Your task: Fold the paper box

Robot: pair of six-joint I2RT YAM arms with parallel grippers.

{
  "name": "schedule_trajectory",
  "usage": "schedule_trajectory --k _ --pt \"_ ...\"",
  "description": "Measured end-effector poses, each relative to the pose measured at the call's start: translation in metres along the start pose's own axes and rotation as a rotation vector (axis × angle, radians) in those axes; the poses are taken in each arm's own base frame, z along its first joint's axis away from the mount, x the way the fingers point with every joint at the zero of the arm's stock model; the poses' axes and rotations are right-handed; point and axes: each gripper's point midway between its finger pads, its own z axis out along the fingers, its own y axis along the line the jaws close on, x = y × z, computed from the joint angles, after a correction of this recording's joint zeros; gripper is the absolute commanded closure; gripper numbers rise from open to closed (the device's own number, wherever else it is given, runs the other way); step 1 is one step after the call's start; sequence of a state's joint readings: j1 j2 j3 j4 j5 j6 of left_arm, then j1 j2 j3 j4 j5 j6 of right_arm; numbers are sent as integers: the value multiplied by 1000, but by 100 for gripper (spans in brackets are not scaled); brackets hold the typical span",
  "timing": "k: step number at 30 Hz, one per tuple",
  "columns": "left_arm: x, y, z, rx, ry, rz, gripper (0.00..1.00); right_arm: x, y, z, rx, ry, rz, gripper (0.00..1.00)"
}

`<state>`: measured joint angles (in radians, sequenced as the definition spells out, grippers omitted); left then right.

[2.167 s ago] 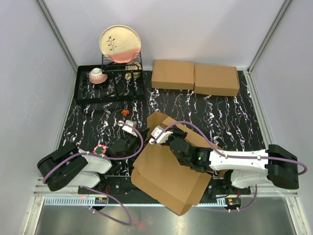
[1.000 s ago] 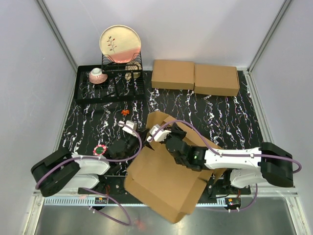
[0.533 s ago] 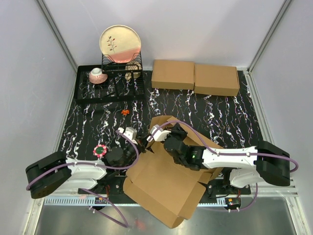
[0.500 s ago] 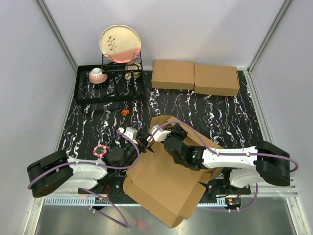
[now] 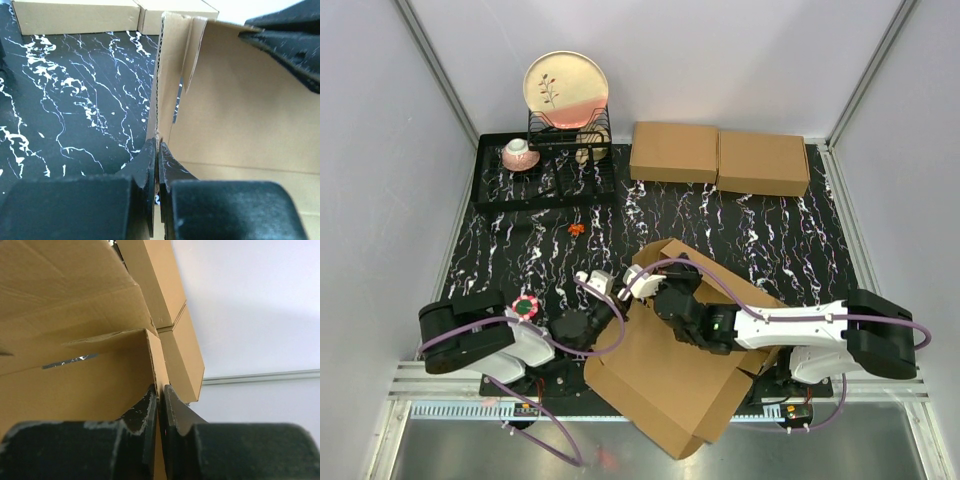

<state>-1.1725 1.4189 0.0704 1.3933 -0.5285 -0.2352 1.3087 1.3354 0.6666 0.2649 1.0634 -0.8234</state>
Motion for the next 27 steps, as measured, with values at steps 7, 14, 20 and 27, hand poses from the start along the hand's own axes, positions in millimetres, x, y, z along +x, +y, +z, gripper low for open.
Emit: schedule_trajectory --k 7,14,20,27 --pt "18 -3 -4 -2 48 26 100 -8 -4 -10 2 -31 41 80" --pt "19 0 -2 -30 50 63 100 -6 -12 -17 -14 -48 107 83" --pt "16 1 5 -54 44 125 100 0 -10 -19 -19 -43 119 87" --pt "7 34 17 -162 30 162 100 -11 -4 -5 35 -48 113 89"
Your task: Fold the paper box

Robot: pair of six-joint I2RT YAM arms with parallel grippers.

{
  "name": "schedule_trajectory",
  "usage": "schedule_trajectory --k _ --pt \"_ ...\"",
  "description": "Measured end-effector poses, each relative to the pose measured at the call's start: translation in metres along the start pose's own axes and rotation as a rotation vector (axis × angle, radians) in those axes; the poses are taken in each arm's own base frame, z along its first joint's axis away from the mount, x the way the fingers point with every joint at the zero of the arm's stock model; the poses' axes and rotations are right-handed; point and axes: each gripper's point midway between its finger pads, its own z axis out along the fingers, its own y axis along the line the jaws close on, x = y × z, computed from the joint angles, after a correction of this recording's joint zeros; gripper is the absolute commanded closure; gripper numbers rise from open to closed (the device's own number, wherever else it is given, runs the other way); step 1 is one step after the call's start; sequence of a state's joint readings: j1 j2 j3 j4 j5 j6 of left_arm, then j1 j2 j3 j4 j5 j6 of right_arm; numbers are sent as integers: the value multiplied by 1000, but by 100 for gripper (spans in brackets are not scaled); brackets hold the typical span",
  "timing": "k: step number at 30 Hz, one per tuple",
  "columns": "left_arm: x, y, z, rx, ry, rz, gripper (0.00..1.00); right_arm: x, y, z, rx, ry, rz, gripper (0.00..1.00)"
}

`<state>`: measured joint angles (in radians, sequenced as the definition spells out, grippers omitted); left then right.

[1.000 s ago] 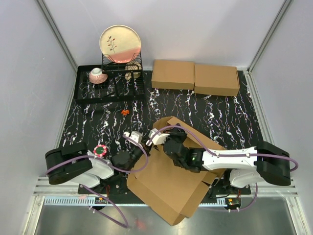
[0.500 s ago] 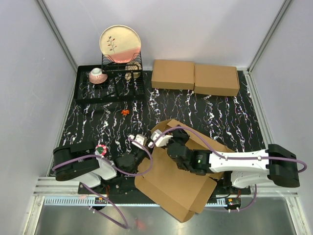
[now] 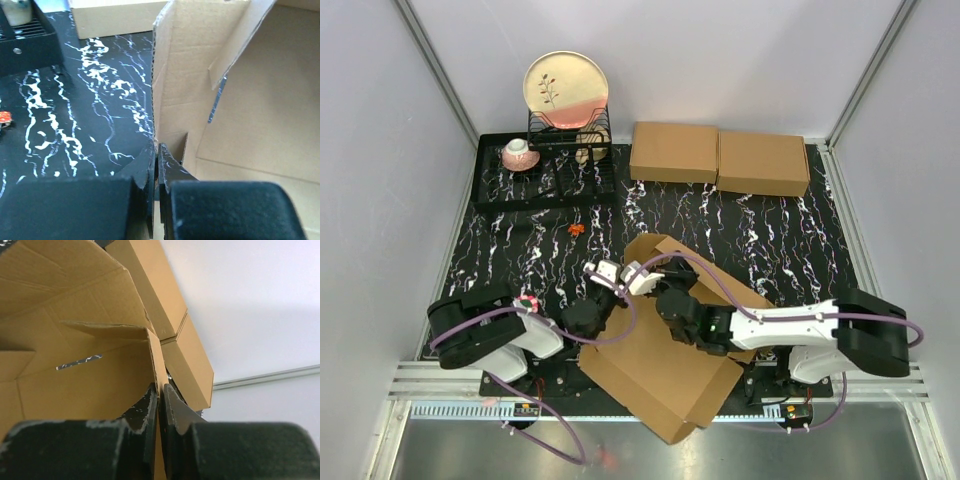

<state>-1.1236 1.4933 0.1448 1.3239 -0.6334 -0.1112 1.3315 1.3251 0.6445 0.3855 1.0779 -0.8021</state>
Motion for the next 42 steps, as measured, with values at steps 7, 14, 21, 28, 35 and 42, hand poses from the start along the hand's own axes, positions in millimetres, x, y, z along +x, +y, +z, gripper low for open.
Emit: schedule_trajectory --k 7,14,21,28,35,42 --pt "-12 36 23 -109 -25 -14 100 -6 2 44 49 0 -5 90" --pt "-23 70 49 -188 -47 -68 100 -16 -7 86 49 -37 18 90" --pt "-43 88 75 -223 -100 -122 100 -29 -29 112 68 -68 13 89" --pt "-32 88 78 -212 -81 -177 100 -25 -24 116 37 -59 14 73" --pt "-12 93 68 -235 -39 -213 100 -12 -15 112 20 -25 65 58" --pt "-12 95 68 -240 -39 -216 100 -18 -38 101 45 -43 138 57"
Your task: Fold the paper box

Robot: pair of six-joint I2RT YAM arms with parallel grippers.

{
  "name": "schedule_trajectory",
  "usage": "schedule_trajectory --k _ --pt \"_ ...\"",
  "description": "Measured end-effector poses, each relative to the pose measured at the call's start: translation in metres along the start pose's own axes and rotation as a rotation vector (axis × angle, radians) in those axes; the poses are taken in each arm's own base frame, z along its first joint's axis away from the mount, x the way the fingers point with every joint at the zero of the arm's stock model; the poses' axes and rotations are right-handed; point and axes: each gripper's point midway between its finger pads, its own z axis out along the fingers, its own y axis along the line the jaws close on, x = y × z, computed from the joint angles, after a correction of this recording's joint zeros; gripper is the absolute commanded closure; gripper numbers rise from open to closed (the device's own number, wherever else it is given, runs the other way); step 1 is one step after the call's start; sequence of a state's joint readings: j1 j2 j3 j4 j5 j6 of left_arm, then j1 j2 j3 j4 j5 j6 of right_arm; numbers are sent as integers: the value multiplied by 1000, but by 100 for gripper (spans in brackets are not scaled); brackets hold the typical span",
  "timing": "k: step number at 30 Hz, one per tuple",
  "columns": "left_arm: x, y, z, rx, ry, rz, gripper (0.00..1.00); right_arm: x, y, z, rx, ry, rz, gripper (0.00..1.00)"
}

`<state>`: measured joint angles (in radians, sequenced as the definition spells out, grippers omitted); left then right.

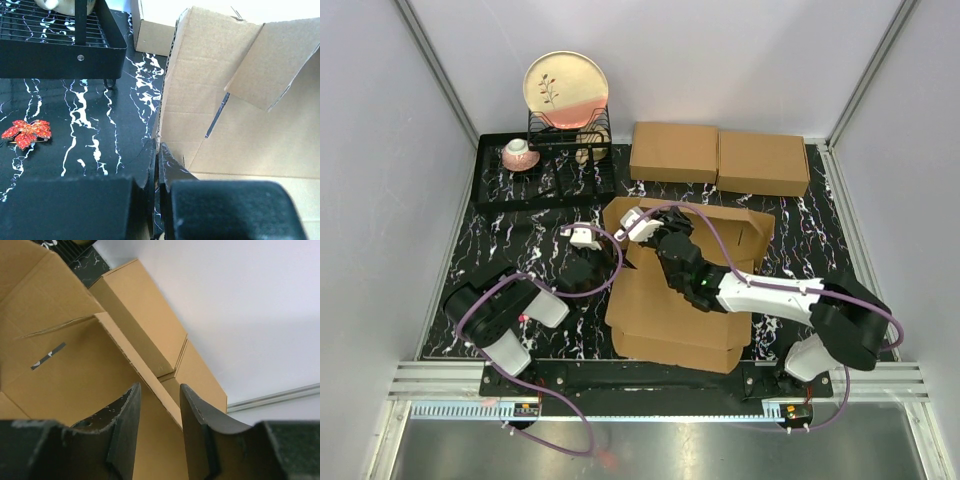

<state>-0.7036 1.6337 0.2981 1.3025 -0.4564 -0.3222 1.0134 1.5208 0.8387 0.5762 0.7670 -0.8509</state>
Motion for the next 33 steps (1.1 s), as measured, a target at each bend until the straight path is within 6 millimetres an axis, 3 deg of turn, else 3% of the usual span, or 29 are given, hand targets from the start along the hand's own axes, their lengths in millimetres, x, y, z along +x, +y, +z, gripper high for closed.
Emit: schedule_trajectory --k 8,14,24,33 --pt "3 1 0 3 7 34 100 -10 -21 -11 7 -27 37 58" --pt "3 -1 -1 19 10 82 100 -9 -15 -12 -57 -39 31 58" --pt "4 -7 -2 50 12 135 100 15 -19 2 -136 2 47 62" --pt "6 -10 -4 65 15 167 100 12 -5 11 -214 -11 61 64"
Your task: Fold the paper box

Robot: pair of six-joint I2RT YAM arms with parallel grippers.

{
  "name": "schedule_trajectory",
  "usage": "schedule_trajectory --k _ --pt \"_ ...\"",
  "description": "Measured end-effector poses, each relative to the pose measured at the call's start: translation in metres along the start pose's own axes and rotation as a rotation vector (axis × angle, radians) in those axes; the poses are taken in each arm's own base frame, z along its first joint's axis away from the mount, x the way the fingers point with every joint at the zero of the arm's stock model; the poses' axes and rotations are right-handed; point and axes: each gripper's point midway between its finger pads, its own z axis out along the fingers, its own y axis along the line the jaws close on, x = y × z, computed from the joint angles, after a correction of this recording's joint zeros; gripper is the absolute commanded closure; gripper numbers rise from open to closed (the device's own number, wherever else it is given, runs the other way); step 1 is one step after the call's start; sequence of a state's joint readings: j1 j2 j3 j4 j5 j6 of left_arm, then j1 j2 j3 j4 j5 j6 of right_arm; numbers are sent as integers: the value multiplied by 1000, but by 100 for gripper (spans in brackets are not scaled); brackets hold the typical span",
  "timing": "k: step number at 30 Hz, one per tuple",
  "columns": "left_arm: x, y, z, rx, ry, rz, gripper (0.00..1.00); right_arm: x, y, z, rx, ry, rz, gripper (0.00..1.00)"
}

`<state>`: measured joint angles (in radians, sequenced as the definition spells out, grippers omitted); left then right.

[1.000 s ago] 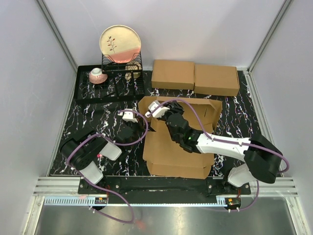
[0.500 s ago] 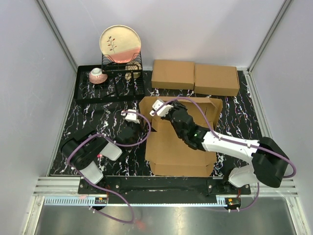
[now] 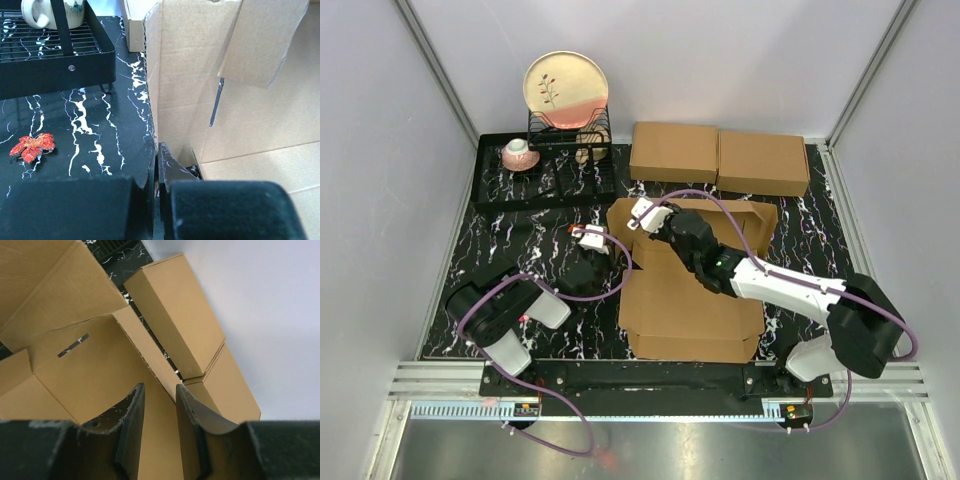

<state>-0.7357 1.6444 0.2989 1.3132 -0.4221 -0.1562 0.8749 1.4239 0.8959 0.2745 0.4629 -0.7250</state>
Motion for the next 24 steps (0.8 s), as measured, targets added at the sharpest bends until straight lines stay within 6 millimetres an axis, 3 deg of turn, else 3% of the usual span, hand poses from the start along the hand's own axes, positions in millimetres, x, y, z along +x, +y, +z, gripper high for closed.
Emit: schedule_trajectory --k 5,24 --pt "0 0 0 2 -1 11 100 6 9 8 -33 29 -13 68" --pt "-2 -5 -1 19 -6 26 100 19 -4 14 3 68 -8 89"
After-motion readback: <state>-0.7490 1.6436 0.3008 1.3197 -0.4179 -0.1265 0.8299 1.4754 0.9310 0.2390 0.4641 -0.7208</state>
